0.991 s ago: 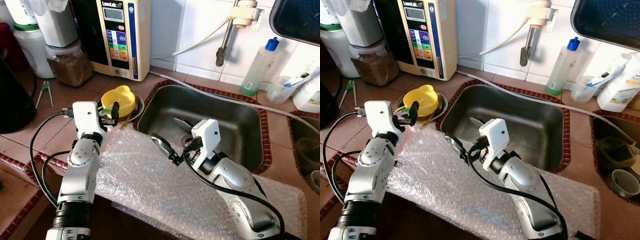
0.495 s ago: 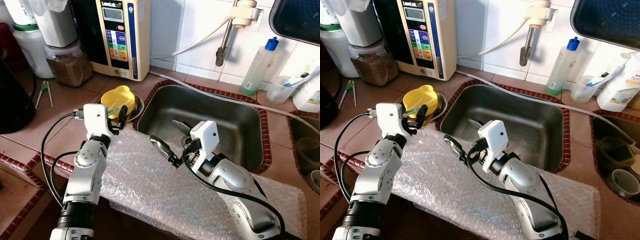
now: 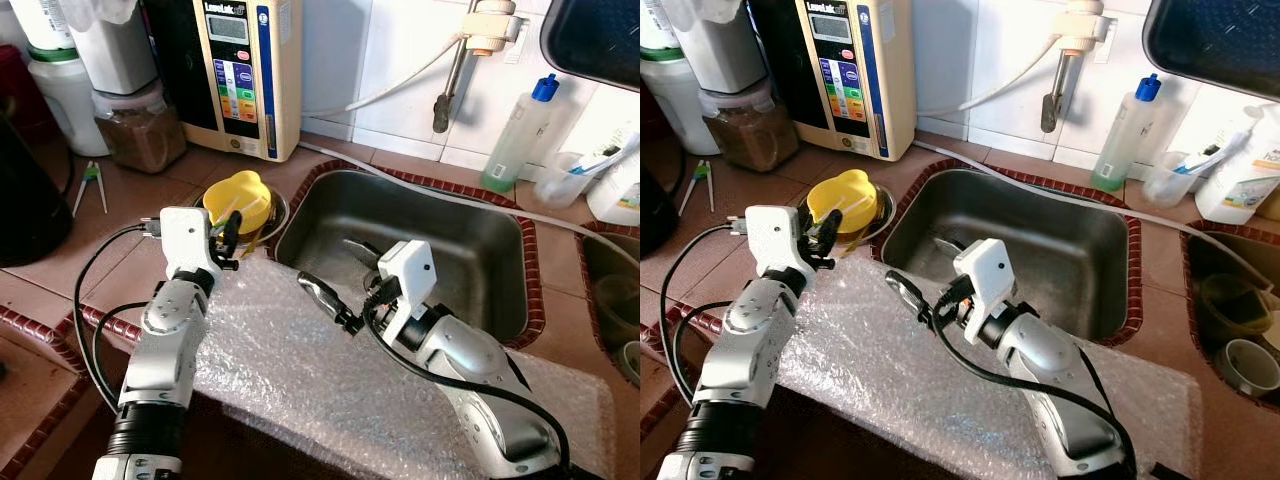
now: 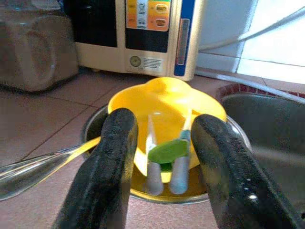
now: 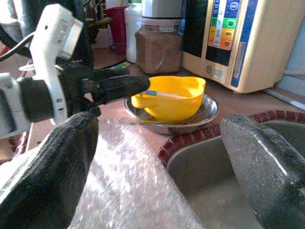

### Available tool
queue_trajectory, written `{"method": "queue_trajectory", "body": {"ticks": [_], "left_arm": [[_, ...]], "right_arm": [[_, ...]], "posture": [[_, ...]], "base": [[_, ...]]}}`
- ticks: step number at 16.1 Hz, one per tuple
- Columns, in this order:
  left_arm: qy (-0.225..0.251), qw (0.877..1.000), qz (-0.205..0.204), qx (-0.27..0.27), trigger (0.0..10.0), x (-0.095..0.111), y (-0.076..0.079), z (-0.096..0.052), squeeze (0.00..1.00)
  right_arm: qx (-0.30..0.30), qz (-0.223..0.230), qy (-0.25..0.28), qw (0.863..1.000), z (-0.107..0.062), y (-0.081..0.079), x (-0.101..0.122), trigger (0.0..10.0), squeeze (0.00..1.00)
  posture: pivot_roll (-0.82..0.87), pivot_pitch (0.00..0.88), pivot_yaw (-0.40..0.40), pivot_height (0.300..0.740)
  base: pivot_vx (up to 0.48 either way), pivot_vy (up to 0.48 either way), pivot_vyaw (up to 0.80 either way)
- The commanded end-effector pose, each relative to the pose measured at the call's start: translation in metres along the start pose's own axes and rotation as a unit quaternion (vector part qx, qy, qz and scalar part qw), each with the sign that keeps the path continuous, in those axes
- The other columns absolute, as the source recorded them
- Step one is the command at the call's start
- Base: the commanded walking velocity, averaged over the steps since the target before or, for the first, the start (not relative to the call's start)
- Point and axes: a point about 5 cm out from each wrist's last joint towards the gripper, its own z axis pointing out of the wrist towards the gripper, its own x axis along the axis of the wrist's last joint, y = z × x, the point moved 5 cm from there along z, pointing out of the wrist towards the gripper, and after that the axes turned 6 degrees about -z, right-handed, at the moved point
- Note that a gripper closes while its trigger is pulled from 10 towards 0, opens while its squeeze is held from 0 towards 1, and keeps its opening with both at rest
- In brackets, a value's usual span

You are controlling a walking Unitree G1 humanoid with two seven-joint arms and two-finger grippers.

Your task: Kitchen organization

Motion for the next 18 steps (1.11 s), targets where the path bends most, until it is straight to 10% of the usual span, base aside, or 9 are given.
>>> {"method": "queue_trajectory", "body": {"ticks": [1, 11, 12, 13, 18], "left_arm": [[-0.008, 1.000, 0.001, 0.004, 0.0, -0.003, -0.003, -0.001, 0.00], [-0.003, 1.000, -0.005, 0.013, 0.0, -0.002, -0.003, 0.001, 0.00], [-0.004, 1.000, -0.001, 0.018, 8.4, -0.002, -0.005, 0.001, 0.00], [-0.006, 1.000, -0.005, 0.020, 10.0, -0.003, -0.005, 0.001, 0.00], [-0.006, 1.000, -0.006, 0.020, 10.0, -0.002, -0.005, 0.001, 0.00]], "right_arm": [[-0.006, 0.003, -0.009, 1.000, 0.003, 0.002, -0.002, 10.0, 0.00], [0.030, 0.026, -0.037, 0.999, -0.004, -0.011, -0.014, 10.0, 0.00], [0.029, 0.026, -0.038, 0.998, -0.005, -0.010, -0.014, 10.0, 0.00], [0.030, 0.026, -0.040, 0.998, -0.005, -0.010, -0.015, 10.0, 0.00], [0.031, 0.020, -0.042, 0.998, -0.006, -0.009, -0.014, 10.0, 0.00]], "posture": [[-0.01, 0.000, 0.002, 0.740], [-0.02, 0.000, -0.004, 0.740], [-0.02, 0.000, -0.004, 0.740], [-0.02, 0.000, -0.006, 0.740], [-0.02, 0.000, -0.006, 0.740]], "base": [[0.000, 0.000, 0.00], [0.000, 0.000, 0.00], [0.000, 0.000, 0.00], [0.000, 0.000, 0.00], [0.000, 0.000, 0.00]]}}
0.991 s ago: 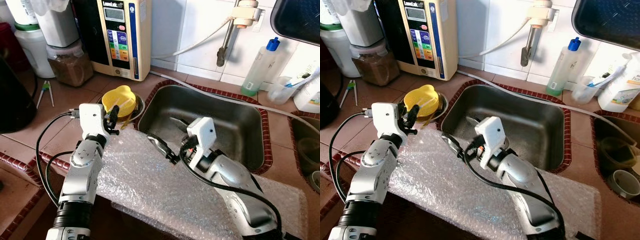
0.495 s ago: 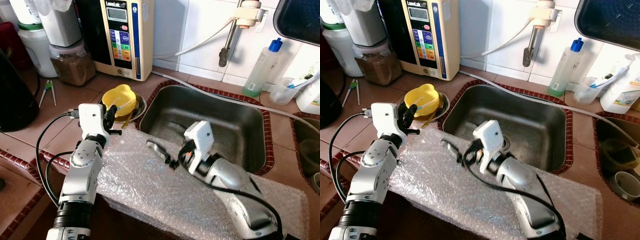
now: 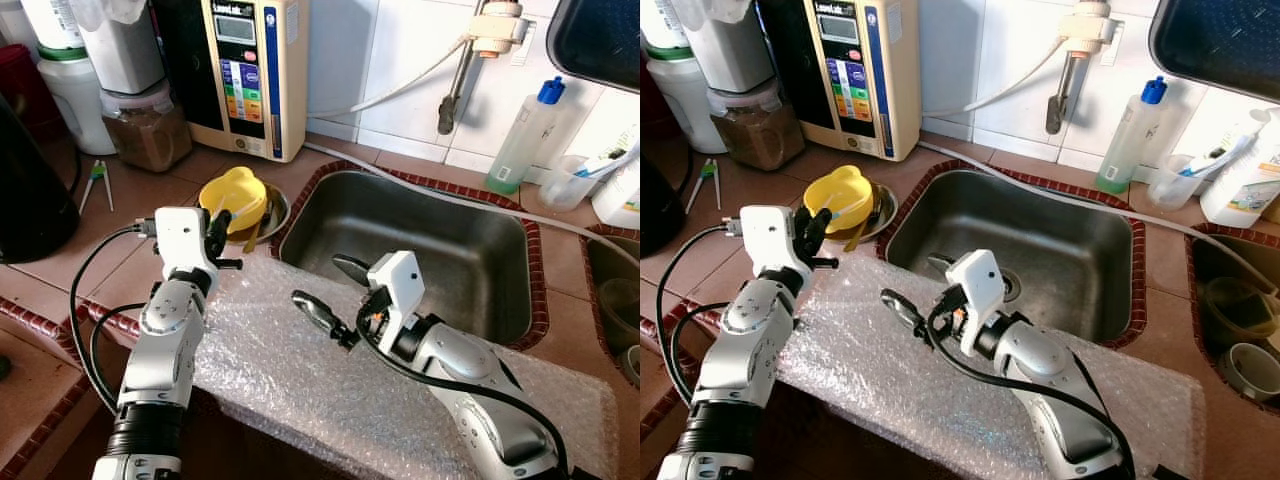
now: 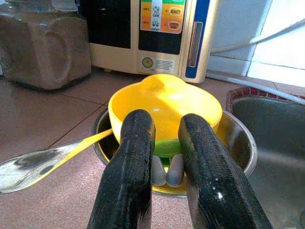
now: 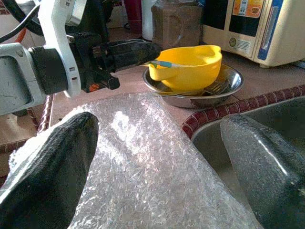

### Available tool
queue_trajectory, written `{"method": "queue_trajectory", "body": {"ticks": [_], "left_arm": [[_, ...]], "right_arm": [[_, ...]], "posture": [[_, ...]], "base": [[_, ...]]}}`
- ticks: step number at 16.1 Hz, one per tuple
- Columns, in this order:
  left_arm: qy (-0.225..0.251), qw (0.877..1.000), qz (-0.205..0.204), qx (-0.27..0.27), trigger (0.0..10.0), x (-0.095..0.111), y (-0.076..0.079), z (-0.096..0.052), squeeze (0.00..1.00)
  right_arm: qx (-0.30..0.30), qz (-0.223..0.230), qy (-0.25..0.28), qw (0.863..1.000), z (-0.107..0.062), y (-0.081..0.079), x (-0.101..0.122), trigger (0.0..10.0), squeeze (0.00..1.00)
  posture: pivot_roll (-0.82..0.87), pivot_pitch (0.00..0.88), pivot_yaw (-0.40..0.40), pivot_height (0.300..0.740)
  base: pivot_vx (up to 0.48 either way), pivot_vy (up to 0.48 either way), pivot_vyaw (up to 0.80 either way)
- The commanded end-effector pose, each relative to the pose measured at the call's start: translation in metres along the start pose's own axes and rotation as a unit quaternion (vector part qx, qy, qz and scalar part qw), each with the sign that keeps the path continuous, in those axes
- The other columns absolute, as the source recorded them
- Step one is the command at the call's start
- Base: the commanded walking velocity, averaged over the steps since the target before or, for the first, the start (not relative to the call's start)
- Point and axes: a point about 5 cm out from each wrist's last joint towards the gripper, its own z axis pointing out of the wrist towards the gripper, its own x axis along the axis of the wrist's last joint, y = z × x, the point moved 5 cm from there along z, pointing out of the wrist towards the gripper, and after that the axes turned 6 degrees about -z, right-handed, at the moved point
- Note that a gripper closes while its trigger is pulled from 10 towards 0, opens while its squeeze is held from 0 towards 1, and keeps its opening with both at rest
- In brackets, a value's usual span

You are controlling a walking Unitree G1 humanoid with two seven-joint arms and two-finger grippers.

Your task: Kitchen organization

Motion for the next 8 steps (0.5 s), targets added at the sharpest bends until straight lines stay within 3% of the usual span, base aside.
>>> {"method": "queue_trajectory", "body": {"ticks": [1, 8], "left_arm": [[-0.008, 1.000, -0.002, 0.005, 10.0, -0.0028, -0.0010, 0.0014, 0.00], [-0.008, 1.000, -0.002, 0.005, 10.0, -0.0028, -0.0010, 0.0014, 0.00]], "right_arm": [[0.003, -0.007, 0.003, 1.000, -0.0005, 0.0003, 0.0045, 10.0, 0.00], [0.003, -0.007, 0.003, 1.000, -0.0005, 0.0003, 0.0045, 10.0, 0.00]], "posture": [[-0.02, 0.000, -0.006, 0.740], [-0.02, 0.000, -0.006, 0.740]], "base": [[0.000, 0.000, 0.00], [0.000, 0.000, 0.00]]}}
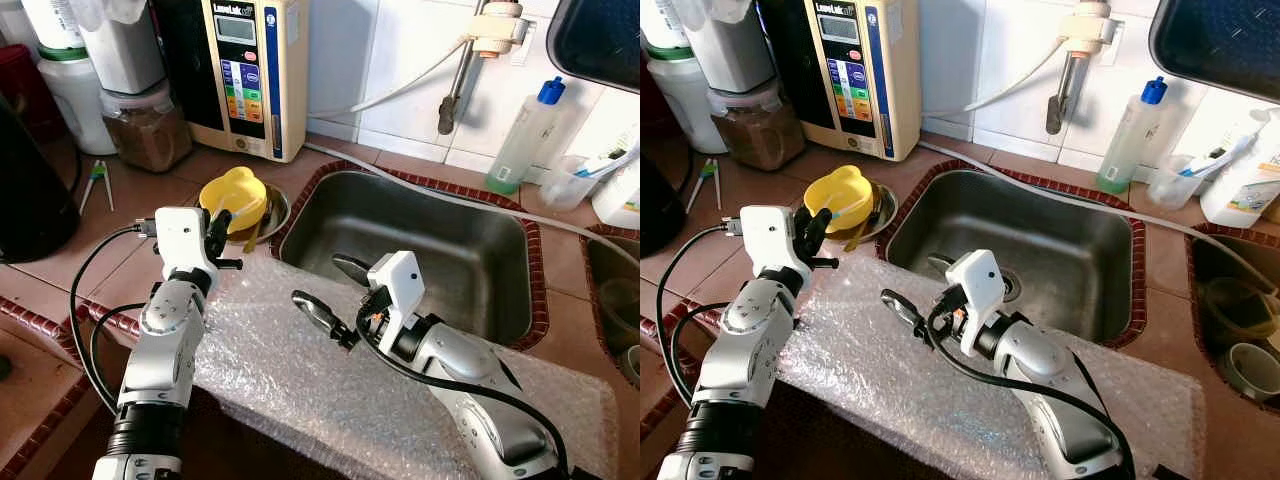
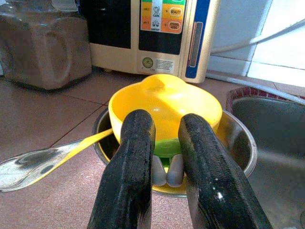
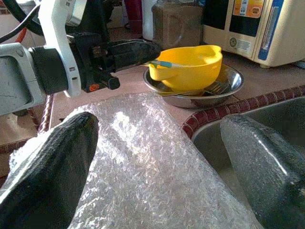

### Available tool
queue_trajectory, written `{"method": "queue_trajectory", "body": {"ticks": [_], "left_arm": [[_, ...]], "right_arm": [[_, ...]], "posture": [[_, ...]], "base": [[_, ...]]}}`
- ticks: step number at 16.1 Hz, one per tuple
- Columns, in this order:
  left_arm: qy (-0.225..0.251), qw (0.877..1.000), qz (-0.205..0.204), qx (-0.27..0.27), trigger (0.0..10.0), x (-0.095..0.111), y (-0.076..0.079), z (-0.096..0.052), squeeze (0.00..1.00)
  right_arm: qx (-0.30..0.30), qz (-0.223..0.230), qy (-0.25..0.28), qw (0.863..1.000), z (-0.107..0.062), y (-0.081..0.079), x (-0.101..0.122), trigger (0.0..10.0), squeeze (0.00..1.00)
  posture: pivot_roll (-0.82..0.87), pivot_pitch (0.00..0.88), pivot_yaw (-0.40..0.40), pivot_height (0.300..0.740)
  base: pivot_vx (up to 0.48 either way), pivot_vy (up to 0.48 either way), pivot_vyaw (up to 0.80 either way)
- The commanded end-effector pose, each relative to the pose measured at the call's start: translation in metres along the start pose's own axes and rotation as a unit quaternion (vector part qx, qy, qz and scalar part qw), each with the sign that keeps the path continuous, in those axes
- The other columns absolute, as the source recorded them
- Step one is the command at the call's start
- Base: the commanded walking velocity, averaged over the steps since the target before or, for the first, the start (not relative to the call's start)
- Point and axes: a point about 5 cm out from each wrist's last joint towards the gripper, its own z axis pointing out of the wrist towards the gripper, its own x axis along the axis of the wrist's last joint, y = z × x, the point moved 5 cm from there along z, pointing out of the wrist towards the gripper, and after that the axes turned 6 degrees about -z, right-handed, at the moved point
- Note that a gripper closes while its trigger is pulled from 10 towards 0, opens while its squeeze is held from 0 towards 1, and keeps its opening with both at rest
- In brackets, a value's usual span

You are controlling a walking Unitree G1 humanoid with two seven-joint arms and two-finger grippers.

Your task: Kitchen organization

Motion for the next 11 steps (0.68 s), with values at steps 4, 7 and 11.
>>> {"method": "queue_trajectory", "body": {"ticks": [4, 7, 11], "left_arm": [[-0.008, 1.000, -0.002, 0.005, 10.0, -0.0027, -0.0010, 0.0014, 0.00], [-0.008, 1.000, -0.002, 0.005, 10.0, -0.0027, -0.0010, 0.0014, 0.00], [-0.008, 1.000, -0.002, 0.005, 10.0, -0.0027, -0.0010, 0.0014, 0.00]], "right_arm": [[0.003, -0.007, 0.003, 1.000, -0.0005, 0.0003, 0.0045, 10.0, 0.00], [0.003, -0.007, 0.003, 1.000, -0.0005, 0.0003, 0.0045, 10.0, 0.00], [0.003, -0.007, 0.003, 1.000, -0.0005, 0.0003, 0.0045, 10.0, 0.00]], "posture": [[-0.02, 0.000, -0.006, 0.740], [-0.02, 0.000, -0.006, 0.740], [-0.02, 0.000, -0.006, 0.740]], "base": [[0.000, 0.000, 0.00], [0.000, 0.000, 0.00], [0.000, 0.000, 0.00]]}}
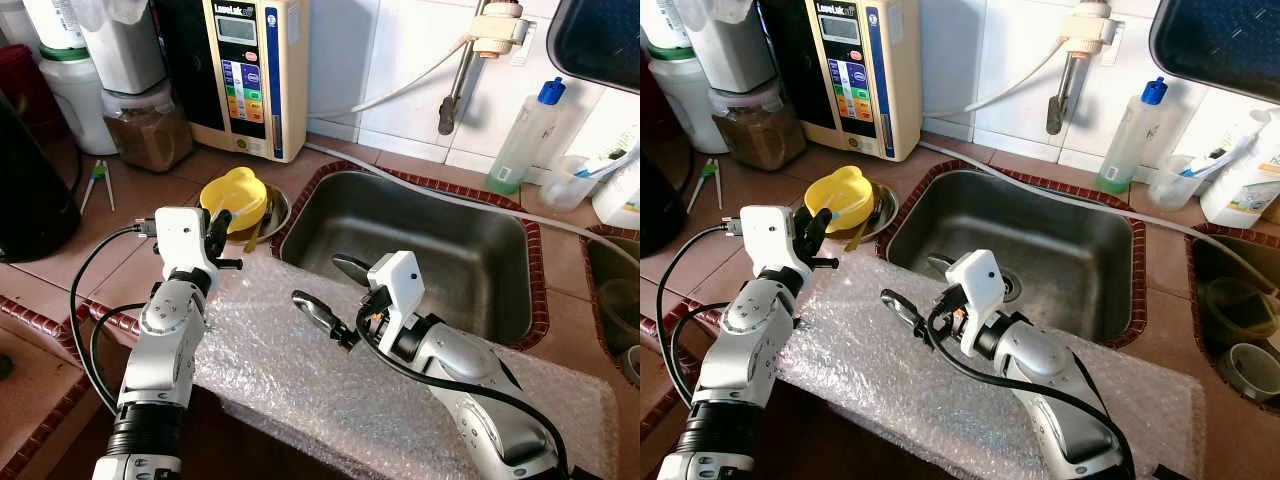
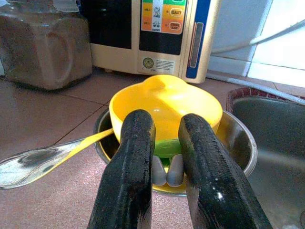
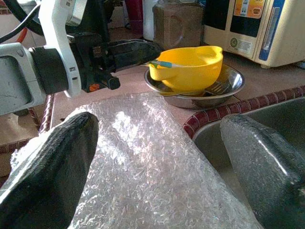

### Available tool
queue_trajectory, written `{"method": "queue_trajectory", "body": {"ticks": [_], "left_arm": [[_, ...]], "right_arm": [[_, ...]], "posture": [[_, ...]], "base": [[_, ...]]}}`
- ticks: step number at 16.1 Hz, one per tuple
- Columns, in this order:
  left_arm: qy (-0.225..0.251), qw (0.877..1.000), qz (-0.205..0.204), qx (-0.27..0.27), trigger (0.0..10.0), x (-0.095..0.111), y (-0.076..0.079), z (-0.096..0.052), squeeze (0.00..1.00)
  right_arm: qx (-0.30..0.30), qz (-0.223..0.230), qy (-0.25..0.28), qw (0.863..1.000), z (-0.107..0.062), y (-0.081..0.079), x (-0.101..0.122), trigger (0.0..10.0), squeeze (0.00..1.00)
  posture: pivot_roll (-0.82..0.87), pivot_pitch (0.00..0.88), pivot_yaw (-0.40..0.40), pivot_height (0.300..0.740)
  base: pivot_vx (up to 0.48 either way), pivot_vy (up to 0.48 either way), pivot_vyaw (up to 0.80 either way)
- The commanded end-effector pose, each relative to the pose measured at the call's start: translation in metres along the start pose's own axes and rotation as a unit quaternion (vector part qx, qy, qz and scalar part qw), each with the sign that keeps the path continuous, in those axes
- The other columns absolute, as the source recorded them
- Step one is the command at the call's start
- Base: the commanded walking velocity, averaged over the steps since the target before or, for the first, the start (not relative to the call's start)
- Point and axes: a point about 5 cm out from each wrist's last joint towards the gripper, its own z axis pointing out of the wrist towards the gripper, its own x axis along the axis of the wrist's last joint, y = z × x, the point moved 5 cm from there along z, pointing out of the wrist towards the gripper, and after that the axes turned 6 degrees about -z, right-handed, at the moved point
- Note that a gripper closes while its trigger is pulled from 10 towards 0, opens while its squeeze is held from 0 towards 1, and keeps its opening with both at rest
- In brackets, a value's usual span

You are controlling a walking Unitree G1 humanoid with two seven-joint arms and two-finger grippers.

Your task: Kitchen organization

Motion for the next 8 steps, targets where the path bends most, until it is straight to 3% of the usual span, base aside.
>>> {"method": "queue_trajectory", "body": {"ticks": [1, 8], "left_arm": [[-0.008, 1.000, -0.002, 0.005, 10.0, -0.0027, -0.0010, 0.0014, 0.00], [-0.008, 1.000, -0.002, 0.005, 10.0, -0.0027, -0.0010, 0.0014, 0.00]], "right_arm": [[0.003, -0.007, 0.003, 1.000, -0.0005, 0.0004, 0.0045, 10.0, 0.00], [0.003, -0.007, 0.003, 1.000, -0.0005, 0.0004, 0.0045, 10.0, 0.00]], "posture": [[-0.02, 0.000, -0.006, 0.740], [-0.02, 0.000, -0.006, 0.740]], "base": [[0.000, 0.000, 0.00], [0.000, 0.000, 0.00]]}}
